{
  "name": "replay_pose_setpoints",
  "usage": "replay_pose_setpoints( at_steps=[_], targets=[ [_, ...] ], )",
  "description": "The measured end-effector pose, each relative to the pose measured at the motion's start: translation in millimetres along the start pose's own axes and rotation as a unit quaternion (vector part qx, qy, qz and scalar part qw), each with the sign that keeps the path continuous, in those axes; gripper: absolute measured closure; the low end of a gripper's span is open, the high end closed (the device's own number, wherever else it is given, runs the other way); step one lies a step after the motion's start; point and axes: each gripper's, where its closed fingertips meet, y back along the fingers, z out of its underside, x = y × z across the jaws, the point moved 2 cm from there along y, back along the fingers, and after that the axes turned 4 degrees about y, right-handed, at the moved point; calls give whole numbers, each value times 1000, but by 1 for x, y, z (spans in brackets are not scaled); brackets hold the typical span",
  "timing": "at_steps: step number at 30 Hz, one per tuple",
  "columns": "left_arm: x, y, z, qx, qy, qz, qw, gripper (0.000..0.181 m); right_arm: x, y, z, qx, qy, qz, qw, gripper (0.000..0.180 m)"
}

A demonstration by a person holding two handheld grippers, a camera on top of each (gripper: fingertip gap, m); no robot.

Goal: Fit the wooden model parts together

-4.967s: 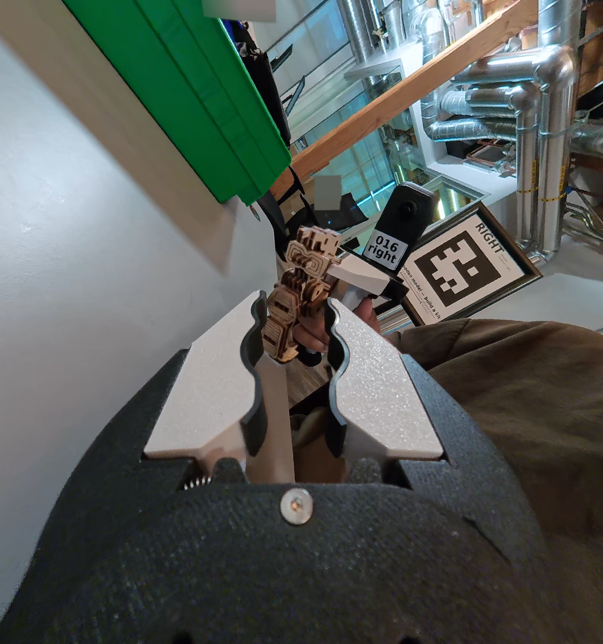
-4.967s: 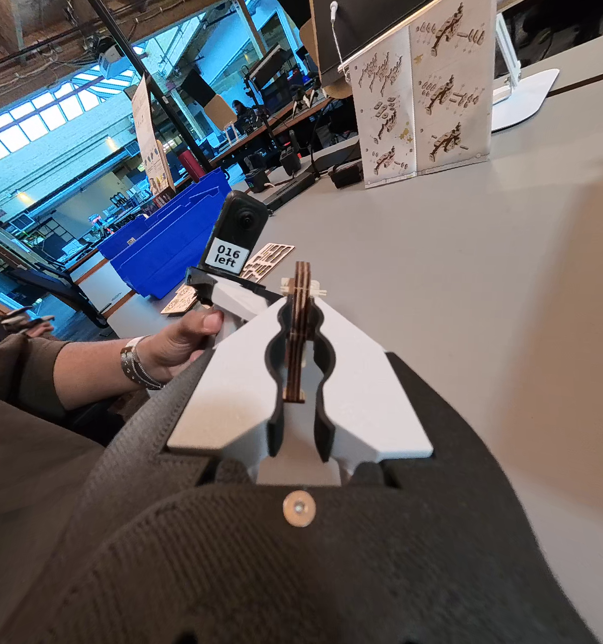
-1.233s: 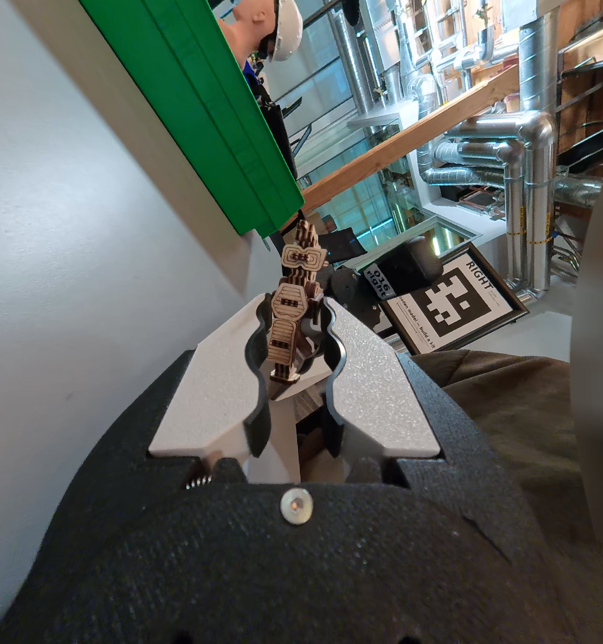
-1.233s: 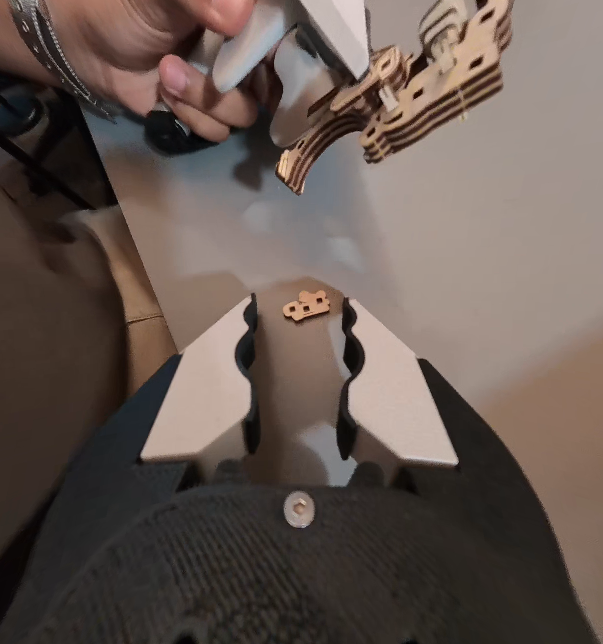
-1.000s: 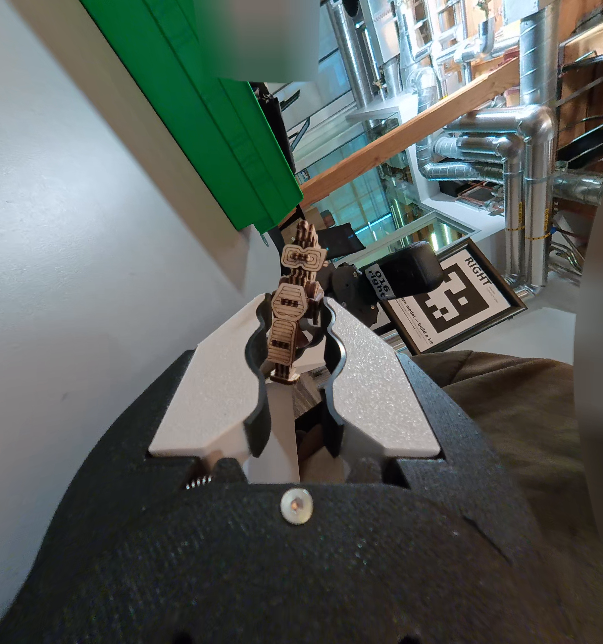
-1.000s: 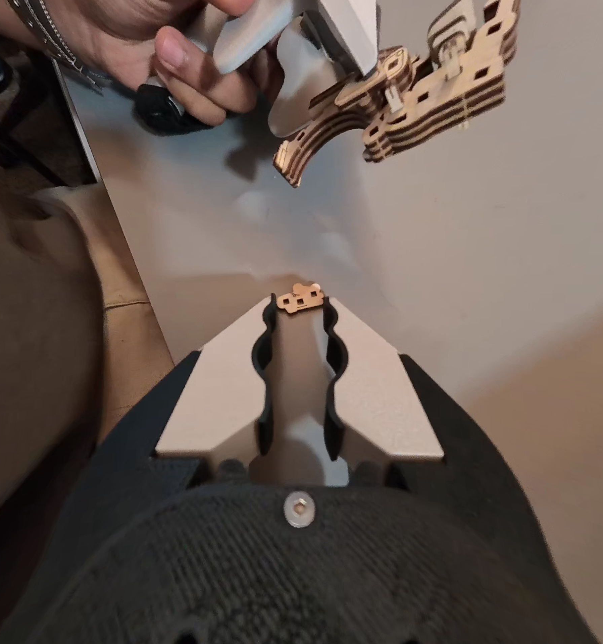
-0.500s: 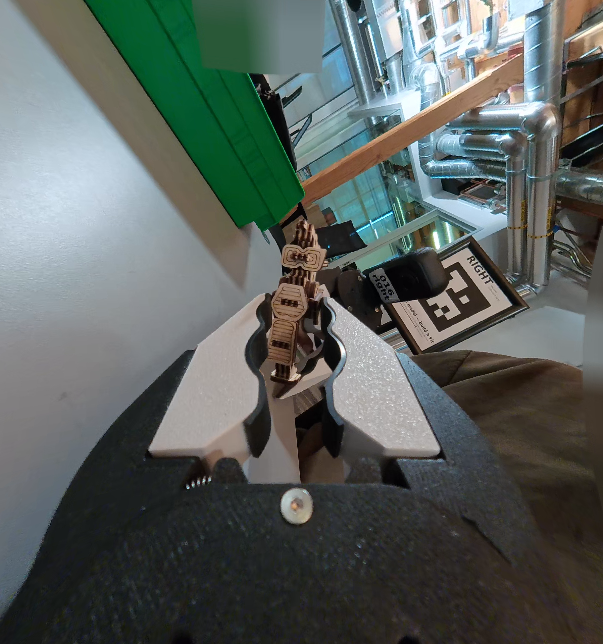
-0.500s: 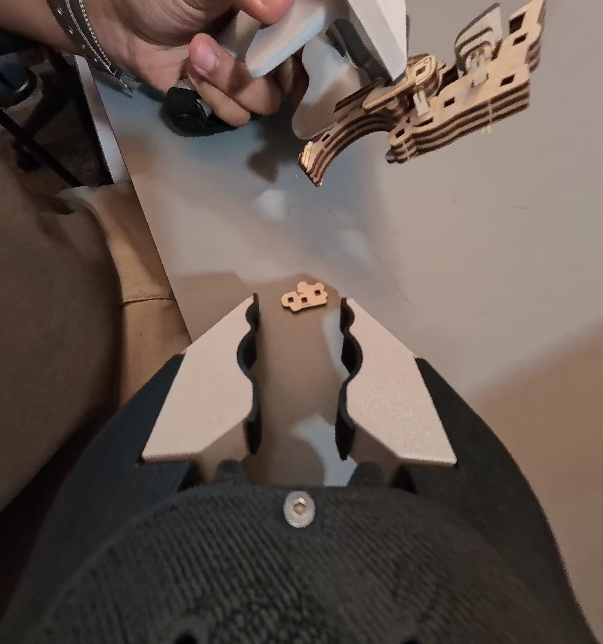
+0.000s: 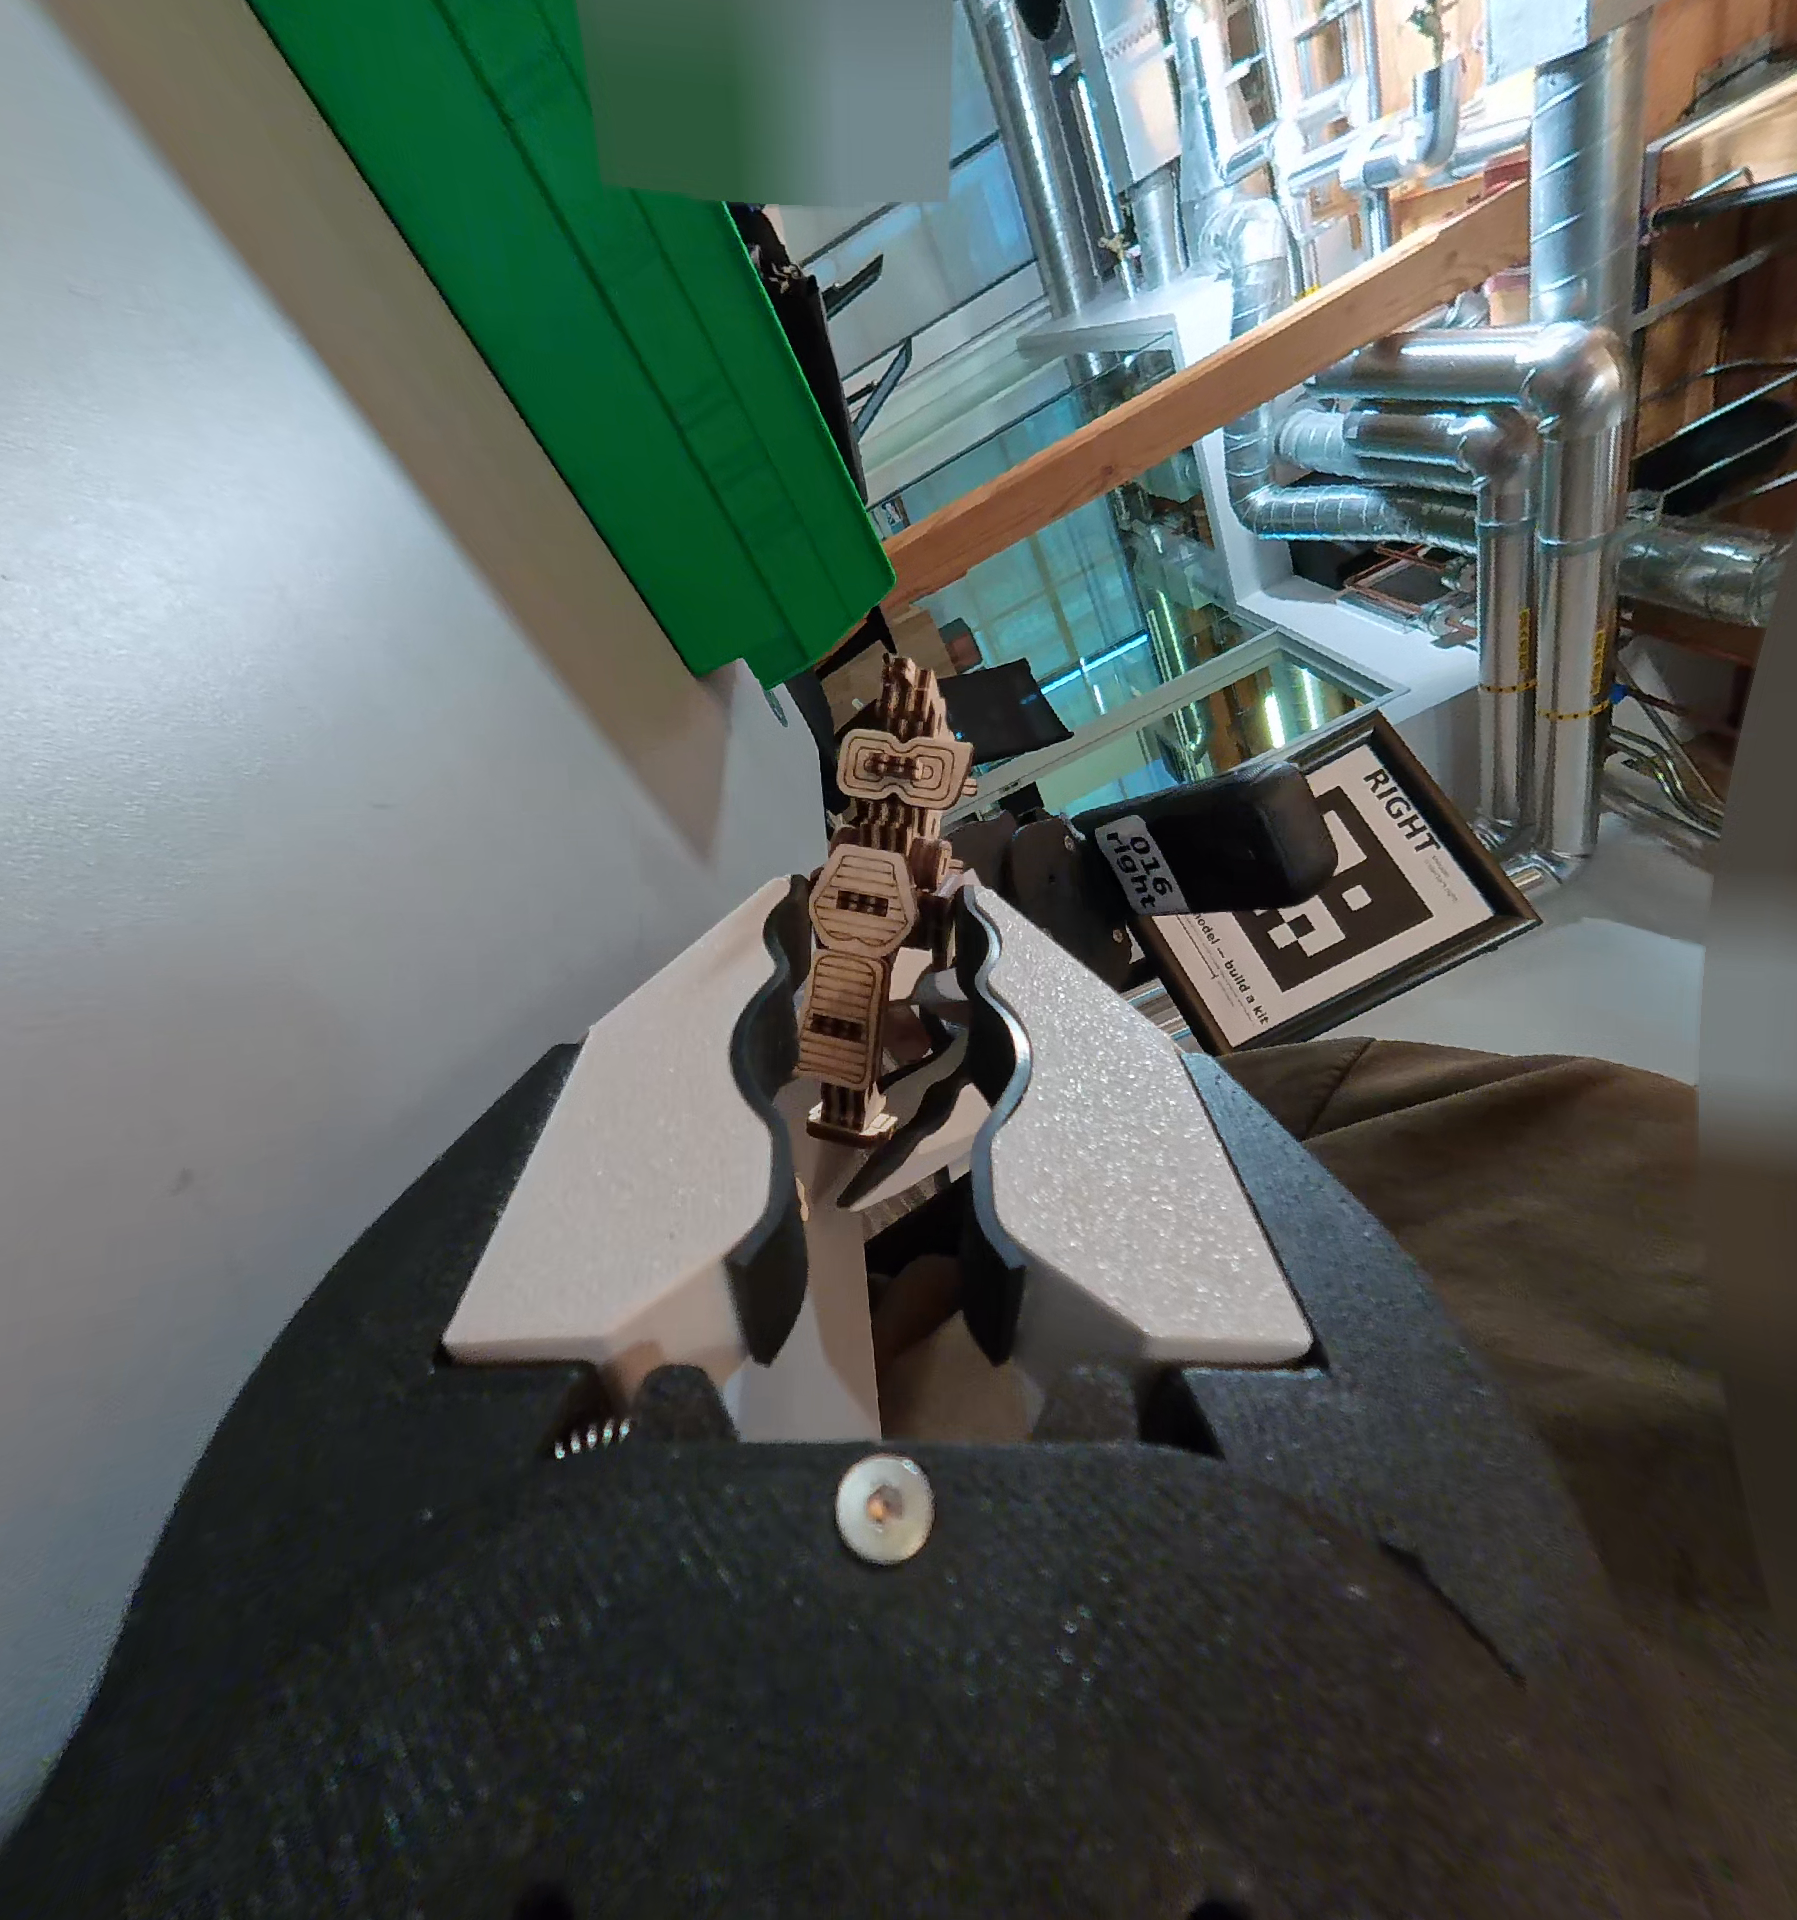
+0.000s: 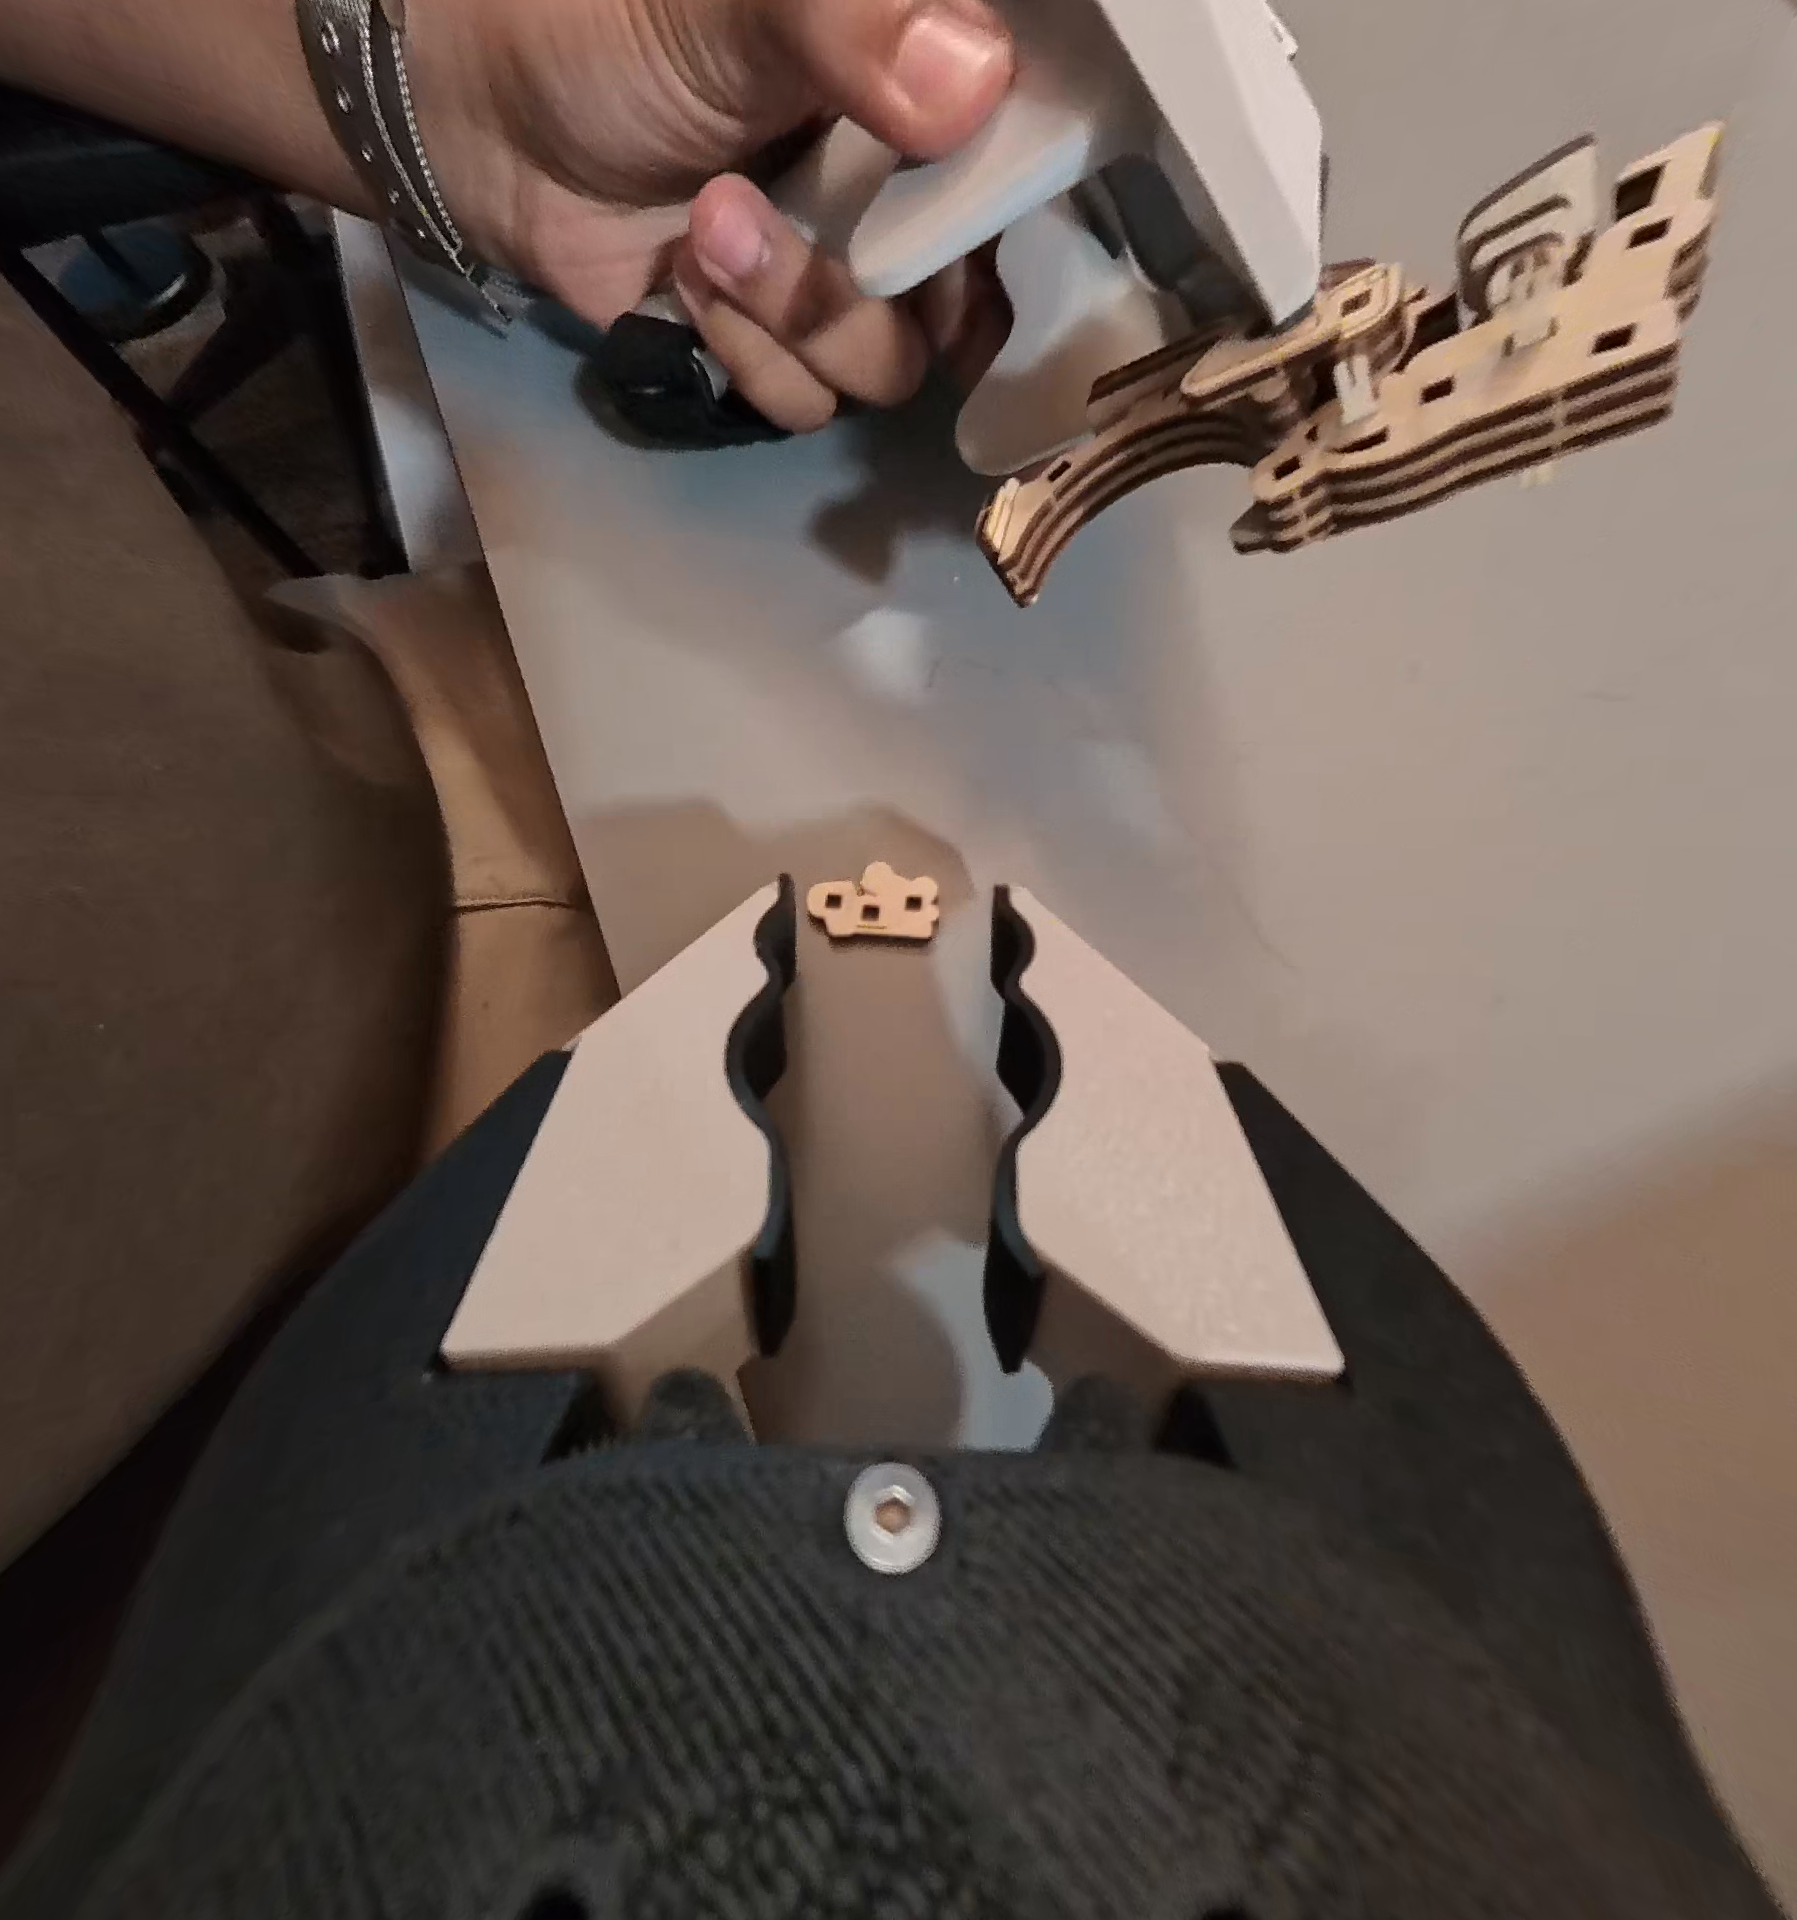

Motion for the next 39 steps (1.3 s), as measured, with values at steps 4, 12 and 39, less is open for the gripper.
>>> replay_pose_setpoints(
  at_steps=[4,12,39],
  targets=[
    [0,0,-1,2,2,1,1000,157,-1,-6,6,-27,4,3,1000,135],
    [0,1,-1,4,4,1,1000,158,-8,-12,2,-38,25,10,999,149],
    [-4,0,0,1,0,-15,1000,158,8,9,-21,25,22,70,997,154]
  ],
)
